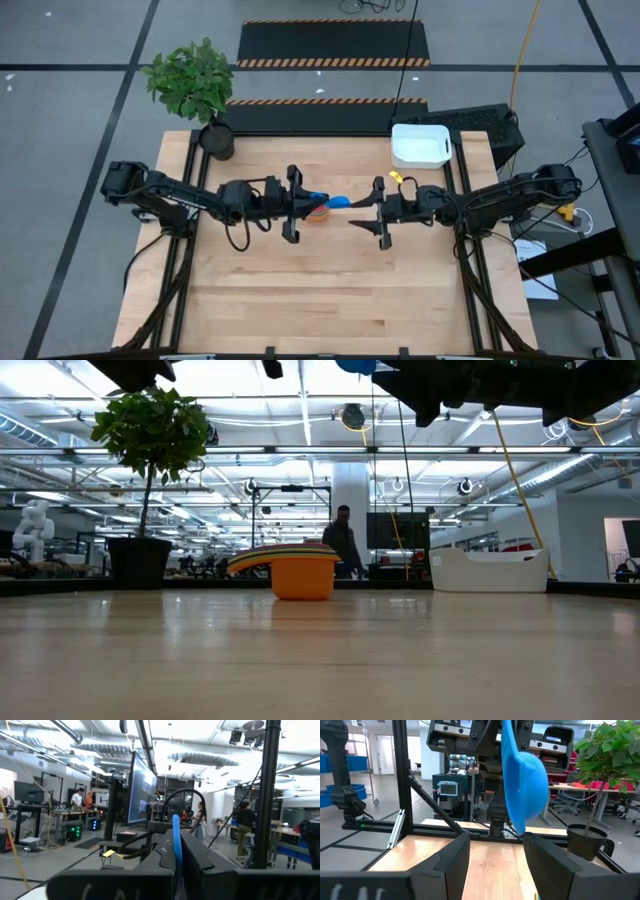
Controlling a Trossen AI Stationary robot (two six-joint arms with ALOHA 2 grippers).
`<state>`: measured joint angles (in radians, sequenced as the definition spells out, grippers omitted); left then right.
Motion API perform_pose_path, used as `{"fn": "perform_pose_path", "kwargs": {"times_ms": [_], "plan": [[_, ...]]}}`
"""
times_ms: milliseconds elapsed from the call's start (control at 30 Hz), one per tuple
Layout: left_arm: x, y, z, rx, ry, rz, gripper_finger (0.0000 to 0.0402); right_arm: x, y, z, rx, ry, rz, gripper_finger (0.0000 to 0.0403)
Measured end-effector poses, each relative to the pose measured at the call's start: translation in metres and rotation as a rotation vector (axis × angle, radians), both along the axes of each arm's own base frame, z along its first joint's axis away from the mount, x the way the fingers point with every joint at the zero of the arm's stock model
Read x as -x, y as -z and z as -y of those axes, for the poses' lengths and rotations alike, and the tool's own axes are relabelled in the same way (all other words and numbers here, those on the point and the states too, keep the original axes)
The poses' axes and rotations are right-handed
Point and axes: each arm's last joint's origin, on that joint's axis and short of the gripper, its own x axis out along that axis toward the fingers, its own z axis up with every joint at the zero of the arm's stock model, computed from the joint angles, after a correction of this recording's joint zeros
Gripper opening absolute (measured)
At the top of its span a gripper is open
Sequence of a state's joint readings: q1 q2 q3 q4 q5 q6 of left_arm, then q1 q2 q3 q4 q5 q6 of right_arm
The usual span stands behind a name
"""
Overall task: Nest measuring cups in basket
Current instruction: Stack the blue measuring cup into the red measuring cup
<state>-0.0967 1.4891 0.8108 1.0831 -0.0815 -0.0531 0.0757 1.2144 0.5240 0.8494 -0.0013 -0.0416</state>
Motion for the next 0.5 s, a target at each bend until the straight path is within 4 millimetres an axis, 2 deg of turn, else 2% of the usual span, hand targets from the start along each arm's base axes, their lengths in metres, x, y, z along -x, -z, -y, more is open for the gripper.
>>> {"fn": "perform_pose_path", "kwargs": {"times_ms": [233,500], "plan": [[0.0,-0.001,0.001,0.0,0.008,0.012,0.0007,0.0,-0.002,0.0,0.002,0.005,0.023,0.018],[-0.008,0.009,0.003,-0.004,0.033,0.052,0.0008,0.0,-0.005,0.0,0.02,0.005,0.048,0.018]]}}
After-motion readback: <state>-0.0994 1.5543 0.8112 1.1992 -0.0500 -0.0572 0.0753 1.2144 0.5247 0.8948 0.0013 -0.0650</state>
